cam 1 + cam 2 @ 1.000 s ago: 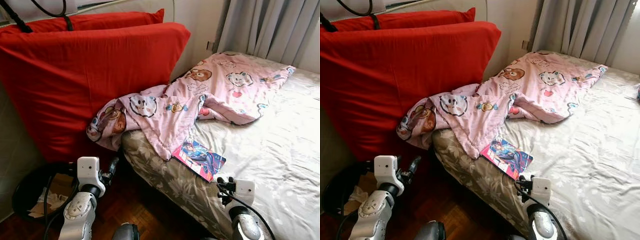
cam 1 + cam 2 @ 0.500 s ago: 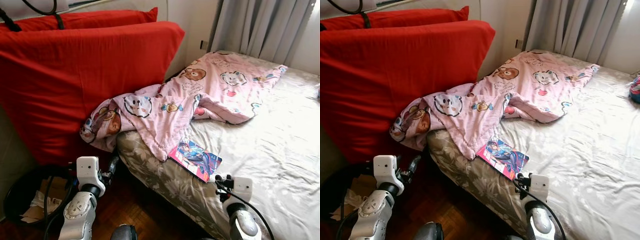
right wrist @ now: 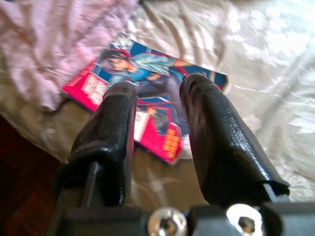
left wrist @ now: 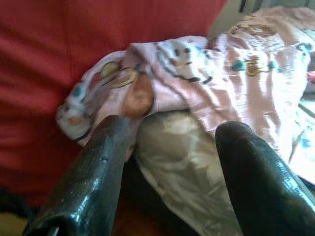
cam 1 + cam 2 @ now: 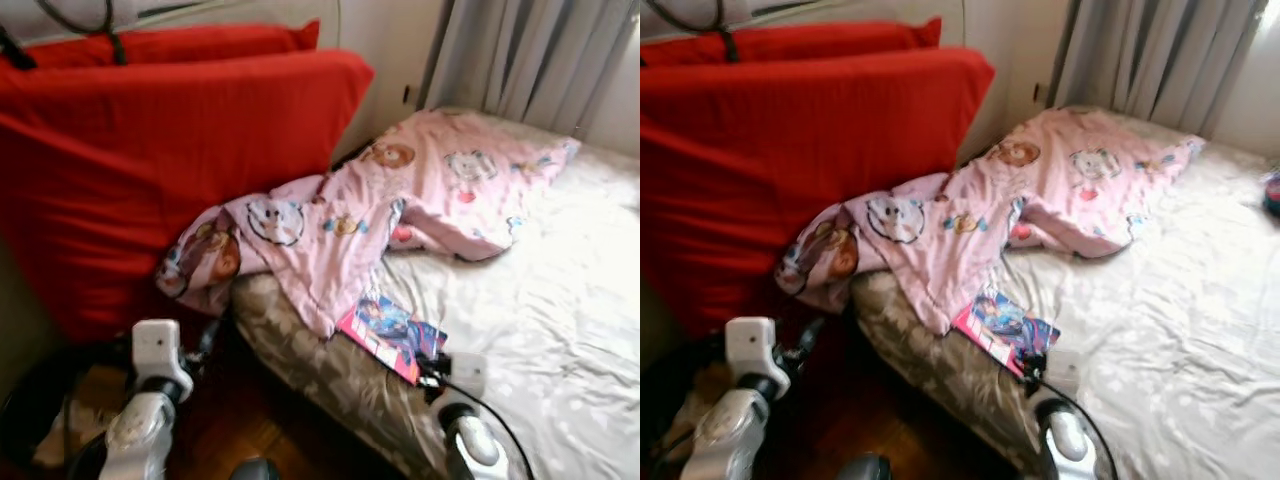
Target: Clean up the room
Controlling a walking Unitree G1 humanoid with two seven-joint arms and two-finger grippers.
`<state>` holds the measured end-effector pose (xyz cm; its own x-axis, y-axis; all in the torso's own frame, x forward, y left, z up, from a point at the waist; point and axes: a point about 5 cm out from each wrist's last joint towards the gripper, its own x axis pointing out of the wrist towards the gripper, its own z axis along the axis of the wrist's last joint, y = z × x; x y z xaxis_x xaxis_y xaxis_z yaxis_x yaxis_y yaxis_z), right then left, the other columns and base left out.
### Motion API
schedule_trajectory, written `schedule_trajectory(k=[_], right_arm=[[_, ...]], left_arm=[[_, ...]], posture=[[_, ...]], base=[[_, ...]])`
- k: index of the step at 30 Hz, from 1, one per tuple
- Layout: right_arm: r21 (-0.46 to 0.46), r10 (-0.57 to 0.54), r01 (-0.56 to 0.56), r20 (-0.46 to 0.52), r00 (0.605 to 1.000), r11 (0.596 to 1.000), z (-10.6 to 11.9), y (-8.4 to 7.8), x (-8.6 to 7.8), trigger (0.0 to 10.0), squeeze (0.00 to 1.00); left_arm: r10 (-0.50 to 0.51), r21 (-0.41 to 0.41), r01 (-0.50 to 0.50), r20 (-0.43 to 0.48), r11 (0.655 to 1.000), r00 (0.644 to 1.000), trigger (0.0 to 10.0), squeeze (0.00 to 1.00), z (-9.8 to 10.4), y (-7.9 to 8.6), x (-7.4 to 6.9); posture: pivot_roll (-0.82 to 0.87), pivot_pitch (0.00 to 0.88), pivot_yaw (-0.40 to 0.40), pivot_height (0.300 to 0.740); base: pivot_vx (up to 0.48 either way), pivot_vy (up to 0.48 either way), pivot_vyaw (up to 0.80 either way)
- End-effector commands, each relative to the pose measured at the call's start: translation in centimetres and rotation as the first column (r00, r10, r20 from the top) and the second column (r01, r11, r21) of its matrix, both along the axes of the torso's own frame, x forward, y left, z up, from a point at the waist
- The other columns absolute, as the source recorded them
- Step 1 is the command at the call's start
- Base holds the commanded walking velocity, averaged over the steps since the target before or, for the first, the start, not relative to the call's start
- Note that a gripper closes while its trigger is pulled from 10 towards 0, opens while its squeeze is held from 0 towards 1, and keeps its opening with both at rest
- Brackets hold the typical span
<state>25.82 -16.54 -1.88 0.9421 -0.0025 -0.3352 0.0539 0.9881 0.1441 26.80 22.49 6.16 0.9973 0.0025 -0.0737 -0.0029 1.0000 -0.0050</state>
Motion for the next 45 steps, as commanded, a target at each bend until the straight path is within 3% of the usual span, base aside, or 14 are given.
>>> schedule_trajectory(k=[1, 10, 17, 18, 26, 29, 39, 40, 45], right_arm=[[-0.009, -0.029, 0.029, -0.024, 0.999, 1.0, -0.2, -1.1, -0.2, 10.0, 0.0], [0.019, -0.056, 0.057, -0.065, 0.996, 0.998, 0.0, -1.7, 0.7, 10.0, 0.0], [0.06, -0.046, 0.052, -0.096, 0.994, 0.997, 0.5, -1.1, 2.0, 10.0, 0.0], [0.061, -0.046, 0.054, -0.121, 0.992, 0.997, 0.7, -0.9, 2.4, 10.0, 1.0], [0.06, -0.059, 0.069, -0.163, 0.985, 0.996, 1.3, -0.5, 3.6, 10.0, 1.0], [0.065, -0.088, 0.101, -0.175, 0.981, 0.993, 1.9, -0.7, 4.3, 10.0, 1.0], [0.061, -0.09, 0.103, -0.191, 0.977, 0.993, 2.1, -0.8, 4.6, 10.0, 0.98], [0.083, -0.071, 0.089, -0.201, 0.977, 0.993, 2.0, -0.6, 4.6, 10.0, 0.0], [0.084, -0.048, 0.067, -0.209, 0.977, 0.994, 1.8, -0.6, 4.4, 10.0, 0.0]], left_arm=[[-0.019, -0.012, 0.019, 0.003, 1.0, 1.0, 10.0, 0.0, 0.3, -0.6, 0.2], [-0.033, -0.024, 0.033, -0.008, 0.999, 0.999, 10.0, 0.0, 0.0, -1.4, -0.1], [-0.048, -0.022, 0.048, -0.004, 0.999, 0.999, 10.0, 0.0, 0.3, -1.9, -0.1], [-0.042, -0.027, 0.042, -0.001, 0.999, 0.999, 10.0, 0.0, 0.4, -1.9, -0.1], [-0.035, -0.031, 0.036, 0.01, 0.999, 0.999, 10.0, 0.0, 0.9, -2.0, -1.1], [-0.012, -0.031, 0.012, -0.01, 0.999, 1.0, 10.0, 0.0, 0.8, -1.7, -2.4], [-0.016, -0.033, 0.015, -0.021, 0.999, 1.0, 10.0, 0.0, 1.4, -2.2, -3.9], [-0.018, -0.035, 0.017, -0.025, 0.999, 1.0, 10.0, 0.0, 1.6, -2.4, -4.1], [-0.027, -0.02, 0.026, -0.04, 0.999, 0.999, 10.0, 0.0, 1.9, -2.6, -5.0]], posture=[[0.04, 0.038, -0.012, 0.627], [0.04, 0.044, -0.014, 0.627], [0.06, 0.077, -0.025, 0.627], [0.07, 0.088, -0.03, 0.627], [0.1, 0.148, -0.042, 0.627], [0.12, 0.2, -0.053, 0.627], [0.13, 0.282, -0.059, 0.627], [0.13, 0.297, -0.058, 0.627], [0.14, 0.32, -0.062, 0.627]], base=[[0.0, 0.0, 0.0], [0.0, 0.0, 0.0], [0.0, 0.0, 0.0], [0.0, 0.0, 0.0], [0.0, 0.0, 0.0], [0.0, 0.0, 0.0], [0.0, 0.0, 0.0], [0.0, 0.0, 0.0], [0.0, 0.0, 0.0]])
